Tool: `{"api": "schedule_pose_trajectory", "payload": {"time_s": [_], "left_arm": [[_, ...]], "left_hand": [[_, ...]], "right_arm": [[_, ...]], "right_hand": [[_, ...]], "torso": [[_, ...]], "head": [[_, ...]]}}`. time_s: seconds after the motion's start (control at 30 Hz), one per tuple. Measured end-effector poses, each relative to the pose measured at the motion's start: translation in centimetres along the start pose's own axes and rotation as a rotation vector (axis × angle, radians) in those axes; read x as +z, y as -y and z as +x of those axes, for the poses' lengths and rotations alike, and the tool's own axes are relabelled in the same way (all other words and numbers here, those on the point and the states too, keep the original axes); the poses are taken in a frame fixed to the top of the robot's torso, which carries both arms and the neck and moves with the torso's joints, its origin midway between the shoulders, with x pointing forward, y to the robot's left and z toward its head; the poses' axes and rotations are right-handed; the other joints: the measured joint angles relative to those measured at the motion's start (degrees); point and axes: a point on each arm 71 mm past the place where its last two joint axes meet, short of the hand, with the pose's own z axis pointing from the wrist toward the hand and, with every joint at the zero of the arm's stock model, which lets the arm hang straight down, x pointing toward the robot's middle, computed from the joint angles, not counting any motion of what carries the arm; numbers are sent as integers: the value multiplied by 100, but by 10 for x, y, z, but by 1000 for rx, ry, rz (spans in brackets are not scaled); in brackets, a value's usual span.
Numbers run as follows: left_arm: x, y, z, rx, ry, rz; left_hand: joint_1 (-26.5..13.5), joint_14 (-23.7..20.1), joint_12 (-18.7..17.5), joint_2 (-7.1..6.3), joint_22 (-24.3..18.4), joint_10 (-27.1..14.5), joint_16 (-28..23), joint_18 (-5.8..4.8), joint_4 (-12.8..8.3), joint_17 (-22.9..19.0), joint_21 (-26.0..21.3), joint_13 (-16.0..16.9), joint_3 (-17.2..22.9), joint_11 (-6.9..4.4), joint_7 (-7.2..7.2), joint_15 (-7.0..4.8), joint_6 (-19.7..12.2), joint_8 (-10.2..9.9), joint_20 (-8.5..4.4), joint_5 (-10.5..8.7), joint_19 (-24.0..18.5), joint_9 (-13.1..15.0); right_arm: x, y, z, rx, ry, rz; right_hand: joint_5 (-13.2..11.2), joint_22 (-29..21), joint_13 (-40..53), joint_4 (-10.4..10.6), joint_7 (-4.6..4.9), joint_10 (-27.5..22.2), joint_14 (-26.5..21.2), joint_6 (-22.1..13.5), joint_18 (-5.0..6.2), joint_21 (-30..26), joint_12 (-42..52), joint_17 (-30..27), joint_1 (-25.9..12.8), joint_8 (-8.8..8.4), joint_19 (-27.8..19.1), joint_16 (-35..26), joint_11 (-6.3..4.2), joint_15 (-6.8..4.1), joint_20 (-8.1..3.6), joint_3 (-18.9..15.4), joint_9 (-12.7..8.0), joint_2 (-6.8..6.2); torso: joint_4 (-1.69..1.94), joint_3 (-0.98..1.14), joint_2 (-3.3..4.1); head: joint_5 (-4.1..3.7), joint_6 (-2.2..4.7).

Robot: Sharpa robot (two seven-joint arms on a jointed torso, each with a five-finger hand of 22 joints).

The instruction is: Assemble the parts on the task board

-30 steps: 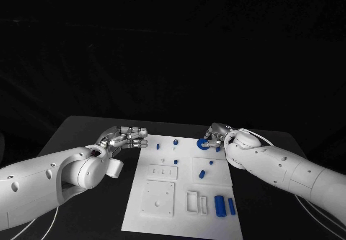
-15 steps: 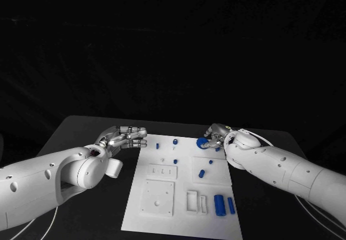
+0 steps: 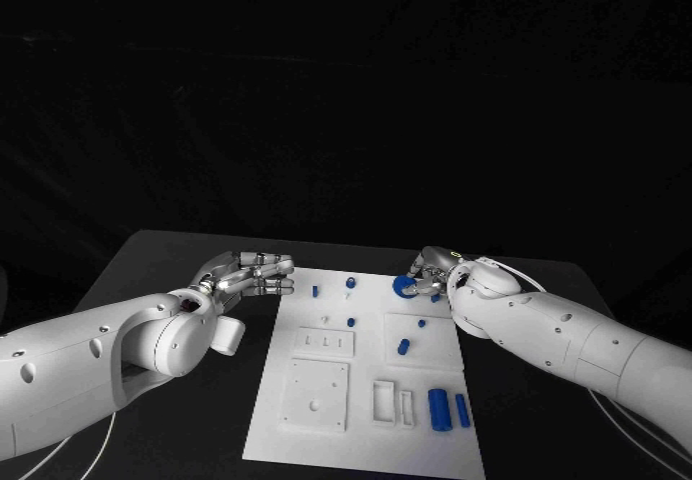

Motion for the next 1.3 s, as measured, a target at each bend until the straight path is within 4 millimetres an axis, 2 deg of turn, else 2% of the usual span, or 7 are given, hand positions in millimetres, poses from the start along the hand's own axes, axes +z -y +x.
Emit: {"api": "schedule_pose_trajectory", "payload": {"time_s": [0.23,0.37,0.6,0.7,0.87,1.07,1.3], "left_arm": [[0,0,0,0,0,-1],[0,0,0,0,0,-1],[-1,0,-1,0,0,-2],[-1,0,-1,0,1,-2],[-1,0,-2,0,2,-2],[-2,0,-1,0,1,-2],[-2,0,0,-1,-3,-2]], "left_hand": [[0,0,0,0,0,0,0,0,0,0,0,0,0,0,0,0,0,0,0,0,0,0],[0,0,0,0,0,0,0,0,0,0,0,0,0,0,0,0,0,0,0,0,0,0],[0,0,0,0,0,0,0,0,0,0,0,0,0,0,3,0,3,0,0,0,0,0],[0,0,0,0,0,0,0,0,0,0,0,0,0,0,3,0,3,0,0,0,0,0],[0,0,0,0,0,0,0,0,0,0,0,0,0,0,3,0,3,0,0,0,0,0],[0,0,0,0,0,0,0,0,0,0,0,0,0,0,3,0,3,0,0,0,0,0],[0,0,0,0,0,0,0,0,0,0,0,0,0,0,24,0,-17,0,0,0,0,0]], "right_arm": [[0,-1,0,4,0,-5],[-1,-3,1,4,5,-12],[-6,-15,4,-18,34,-51],[-10,-22,1,-33,62,-75],[-18,-38,-6,-47,122,-127],[-28,-60,-12,-47,185,-187],[-34,-82,-3,-66,204,-240]], "right_hand": [[-66,15,10,-174,-9,12,20,17,-1,-21,0,-6,-52,17,-21,-24,-28,-19,-22,260,-3,50],[23,23,29,-185,-11,32,20,19,-31,-21,24,-6,-76,19,0,-24,-49,-19,-43,270,-2,72],[-103,30,50,-160,-12,54,36,63,-34,-21,50,5,-149,20,1,-23,-68,-35,-43,419,10,-3],[-118,30,50,-121,-14,54,36,80,-34,-21,50,5,-117,20,0,-24,-68,-34,-43,458,10,-35],[-352,29,49,-52,-34,68,21,102,-34,-21,50,5,-94,20,0,-23,-80,-49,-43,504,10,-58],[-355,29,49,23,-37,87,19,139,-34,-21,50,-5,-119,18,0,-23,-77,-50,-42,537,8,-95],[-355,20,48,55,-37,96,19,142,-34,-21,50,-8,-89,17,0,-23,-68,-49,-42,569,6,-125]], "torso": [[0,1,0],[0,2,0],[-3,6,-2],[-4,6,-3],[-8,7,-4],[-14,-1,-10],[-11,-17,-17]], "head": [[-3,-4],[-7,3],[-2,15],[1,24],[10,32],[9,69],[-11,98]]}}
